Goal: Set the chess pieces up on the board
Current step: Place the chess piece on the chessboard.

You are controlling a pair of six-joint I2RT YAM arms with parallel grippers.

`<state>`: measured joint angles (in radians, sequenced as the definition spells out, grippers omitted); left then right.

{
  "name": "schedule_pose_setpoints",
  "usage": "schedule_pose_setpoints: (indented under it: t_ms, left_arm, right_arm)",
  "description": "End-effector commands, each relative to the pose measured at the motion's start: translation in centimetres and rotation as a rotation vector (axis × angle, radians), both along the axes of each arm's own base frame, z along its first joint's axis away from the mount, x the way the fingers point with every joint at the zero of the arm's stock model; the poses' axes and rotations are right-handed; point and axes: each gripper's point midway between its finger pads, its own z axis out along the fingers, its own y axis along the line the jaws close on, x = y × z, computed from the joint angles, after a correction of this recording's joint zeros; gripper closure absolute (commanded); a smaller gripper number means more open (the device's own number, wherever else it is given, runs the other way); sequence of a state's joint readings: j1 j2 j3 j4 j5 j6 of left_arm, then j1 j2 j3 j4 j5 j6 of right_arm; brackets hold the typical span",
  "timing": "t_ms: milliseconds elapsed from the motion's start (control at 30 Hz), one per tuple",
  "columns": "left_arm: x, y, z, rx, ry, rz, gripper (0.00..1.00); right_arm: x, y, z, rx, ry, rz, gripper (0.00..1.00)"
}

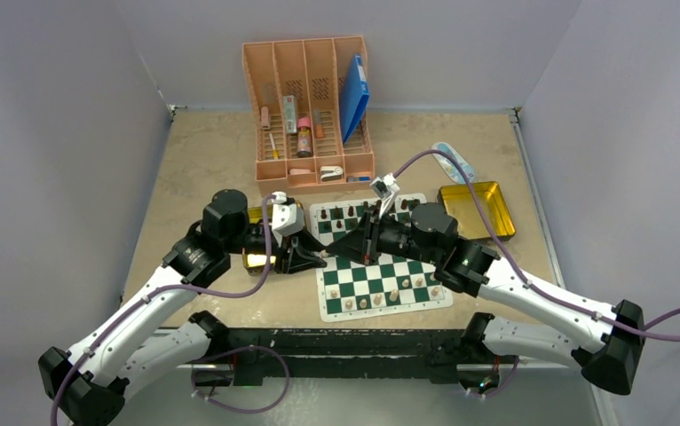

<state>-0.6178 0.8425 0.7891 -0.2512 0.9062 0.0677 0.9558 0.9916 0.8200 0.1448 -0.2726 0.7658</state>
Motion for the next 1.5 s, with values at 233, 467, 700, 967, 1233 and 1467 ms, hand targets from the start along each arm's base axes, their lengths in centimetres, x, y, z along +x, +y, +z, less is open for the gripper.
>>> schedule_pose_setpoints:
  t_ms: [233, 467, 700, 967, 1233, 1467]
  left_arm:
    - [1.7, 0.7, -0.8, 0.014, 0.065, 0.178, 0.36]
    - [3.8, 1.9, -0.9, 0.032, 0.119, 0.371, 0.21]
    - [5.4, 3.6, -0.8, 0.057, 0.091, 0.514, 0.15]
    - [6.0, 5.4, -1.0, 0.067, 0.057, 0.619, 0.15]
    - [6.6, 6.5, -1.2, 0.078, 0.04, 0.689, 0.14]
    - [6.5, 6.6, -1.0, 0.074, 0.034, 0.687, 0.14]
  right_arm:
    - [4.3, -7.3, -4.8, -0.229, 0.035, -0.447, 0.93]
    - [5.3, -12.9, -11.0, -0.494, 0.134, -0.695, 0.93]
    - [5.1, -13.8, -15.1, -0.583, 0.193, -0.742, 0.93]
    - [5.0, -14.1, -19.0, -0.727, 0.251, -0.753, 0.92]
    - [3.6, -14.1, -21.7, -0.817, 0.307, -0.726, 0.91]
    - [2.7, -14.6, -23.8, -0.893, 0.341, -0.72, 0.9]
